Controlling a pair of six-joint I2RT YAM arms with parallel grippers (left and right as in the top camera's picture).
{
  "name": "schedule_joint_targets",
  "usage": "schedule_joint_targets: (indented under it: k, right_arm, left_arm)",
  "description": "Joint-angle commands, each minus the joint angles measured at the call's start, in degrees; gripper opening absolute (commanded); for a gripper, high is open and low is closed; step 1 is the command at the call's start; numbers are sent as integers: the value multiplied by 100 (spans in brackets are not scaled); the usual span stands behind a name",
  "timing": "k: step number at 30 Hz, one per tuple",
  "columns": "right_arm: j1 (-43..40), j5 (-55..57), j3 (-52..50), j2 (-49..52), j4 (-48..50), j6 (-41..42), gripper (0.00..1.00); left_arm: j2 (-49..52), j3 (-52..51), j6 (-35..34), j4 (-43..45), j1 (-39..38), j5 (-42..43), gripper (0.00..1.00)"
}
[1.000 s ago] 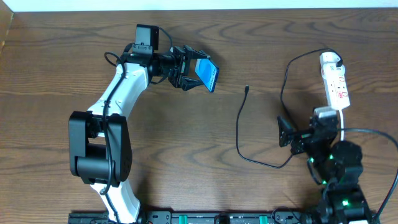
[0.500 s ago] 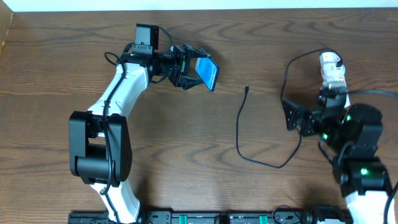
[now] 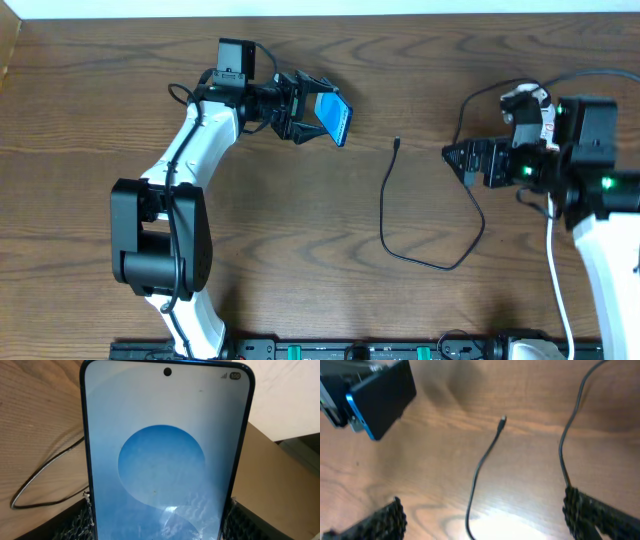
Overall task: Plug charger to phone and switch on socket
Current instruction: 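Move the right gripper forward and left toward the held smartphone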
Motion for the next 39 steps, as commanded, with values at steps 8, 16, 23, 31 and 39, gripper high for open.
schedule_joint_targets:
  k: [8,16,23,31,39]
  right_arm:
    - [-13,-138,485,240,186,-267,99]
    - [-9,-136,466,243,387,96,99]
    - [-9,-116,466,260,413,623,96]
    - [2,-468,466,544,634,894,95]
    - [452,-887,466,1075,1178,1001,93]
  left_arm:
    - [-116,151,-7,31,24,179,55]
    - [-116,151,-4,31,24,24,55]
    - [-116,151,-4,52,24,-286,55]
    - [-116,151,-2,50,20,-997,55]
    - [-116,151,24,48,-33,-1464,54]
